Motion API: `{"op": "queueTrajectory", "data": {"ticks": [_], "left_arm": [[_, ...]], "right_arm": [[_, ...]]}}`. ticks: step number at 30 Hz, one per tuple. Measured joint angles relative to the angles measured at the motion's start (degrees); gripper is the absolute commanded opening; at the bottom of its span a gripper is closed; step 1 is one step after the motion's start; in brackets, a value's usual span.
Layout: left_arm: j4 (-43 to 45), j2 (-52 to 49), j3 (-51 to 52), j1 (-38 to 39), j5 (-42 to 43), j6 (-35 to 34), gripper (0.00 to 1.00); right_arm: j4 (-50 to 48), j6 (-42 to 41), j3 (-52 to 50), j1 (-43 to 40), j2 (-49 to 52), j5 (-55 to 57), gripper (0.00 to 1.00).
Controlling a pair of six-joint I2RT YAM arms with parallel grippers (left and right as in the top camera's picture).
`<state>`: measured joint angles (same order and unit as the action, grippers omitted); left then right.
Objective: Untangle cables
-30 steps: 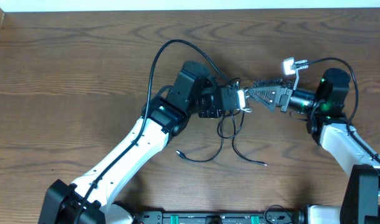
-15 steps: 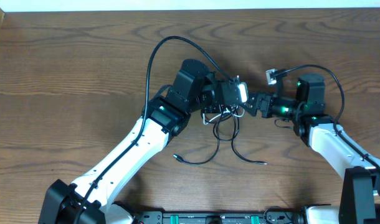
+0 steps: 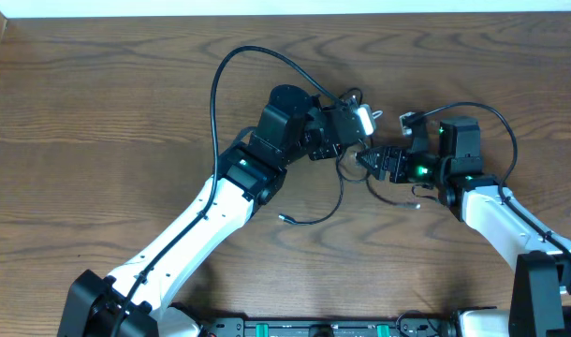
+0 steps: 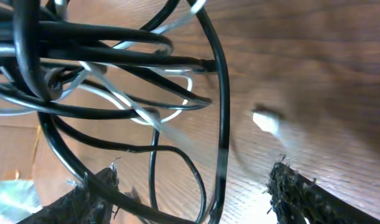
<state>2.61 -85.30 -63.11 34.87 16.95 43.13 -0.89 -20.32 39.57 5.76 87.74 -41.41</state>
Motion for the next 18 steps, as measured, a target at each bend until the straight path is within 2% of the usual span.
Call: {"op": "queueTrajectory", "data": {"ticks": [6, 18], "left_arm": [[-4.46, 0.0, 0.0, 0.0, -0.44, -0.52, 0.07], [-23.08, 0.0, -0.02, 0.0, -0.59, -1.18, 0.08]], "right_arm": [[-1.44, -0.22, 0.0, 0.0, 0.0, 1.57, 0.82], [-5.97, -2.91, 0.0, 0.0, 0.0, 2.38, 0.84]]}}
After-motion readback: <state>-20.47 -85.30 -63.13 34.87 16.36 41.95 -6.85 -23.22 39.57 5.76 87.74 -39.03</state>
